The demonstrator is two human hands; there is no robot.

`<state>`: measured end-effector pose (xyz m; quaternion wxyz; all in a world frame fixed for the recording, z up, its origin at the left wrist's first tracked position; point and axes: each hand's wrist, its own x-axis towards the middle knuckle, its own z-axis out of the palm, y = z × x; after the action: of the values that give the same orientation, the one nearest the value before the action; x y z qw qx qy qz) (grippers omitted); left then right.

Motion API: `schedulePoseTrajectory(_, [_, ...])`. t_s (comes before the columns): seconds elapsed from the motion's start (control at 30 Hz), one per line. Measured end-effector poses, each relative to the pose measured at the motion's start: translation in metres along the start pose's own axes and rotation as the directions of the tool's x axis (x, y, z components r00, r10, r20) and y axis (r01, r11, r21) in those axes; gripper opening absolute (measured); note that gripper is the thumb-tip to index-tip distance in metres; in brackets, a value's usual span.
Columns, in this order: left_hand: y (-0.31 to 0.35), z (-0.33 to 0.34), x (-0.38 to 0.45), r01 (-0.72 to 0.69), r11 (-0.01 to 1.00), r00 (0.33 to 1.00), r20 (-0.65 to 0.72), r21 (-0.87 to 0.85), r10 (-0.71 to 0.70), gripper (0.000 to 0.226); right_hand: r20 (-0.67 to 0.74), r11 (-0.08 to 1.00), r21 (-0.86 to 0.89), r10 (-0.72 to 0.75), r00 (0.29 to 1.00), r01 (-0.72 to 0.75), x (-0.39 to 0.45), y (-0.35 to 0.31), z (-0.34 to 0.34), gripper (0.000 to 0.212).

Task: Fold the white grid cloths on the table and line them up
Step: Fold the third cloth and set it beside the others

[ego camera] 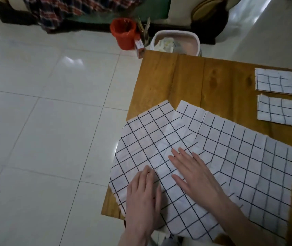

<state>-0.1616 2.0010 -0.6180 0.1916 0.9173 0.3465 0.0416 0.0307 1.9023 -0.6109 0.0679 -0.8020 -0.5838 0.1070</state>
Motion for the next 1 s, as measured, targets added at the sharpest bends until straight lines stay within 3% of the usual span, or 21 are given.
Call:
schedulePoseTrajectory(0.27, [-0.013,0.019,0.002,-0.160,0.977,0.985,0.086,0.138,0.149,0.056,0.036,0.998,-0.044,0.042,0.998,-0.040,-0.008,0.015,0.035,0.058])
schedulePoseTrajectory(0.47, [-0.022,0.017,0.022,-0.217,0.960,0.967,0.169,0.176,0.188,0.059,-0.012,0.985,-0.042,0.169,0.986,-0.169,-0.012,0.010,0.031,0.058])
schedulePoseTrajectory(0.7, [-0.030,0.018,0.047,-0.335,0.923,0.938,0.163,0.188,0.307,0.057,-0.040,0.952,-0.076,0.293,0.955,-0.295,-0.023,0.007,0.032,0.060])
schedulePoseTrajectory(0.87, [-0.037,0.013,0.048,-0.385,0.906,0.920,0.148,0.174,0.363,0.065,-0.101,0.956,-0.049,0.284,0.953,-0.290,-0.028,0.009,0.033,0.054])
schedulePoseTrajectory(1.0, [-0.037,0.012,0.048,-0.389,0.917,0.919,0.106,0.082,0.380,0.049,-0.206,0.973,0.036,0.229,0.951,-0.226,-0.028,0.009,0.031,0.037])
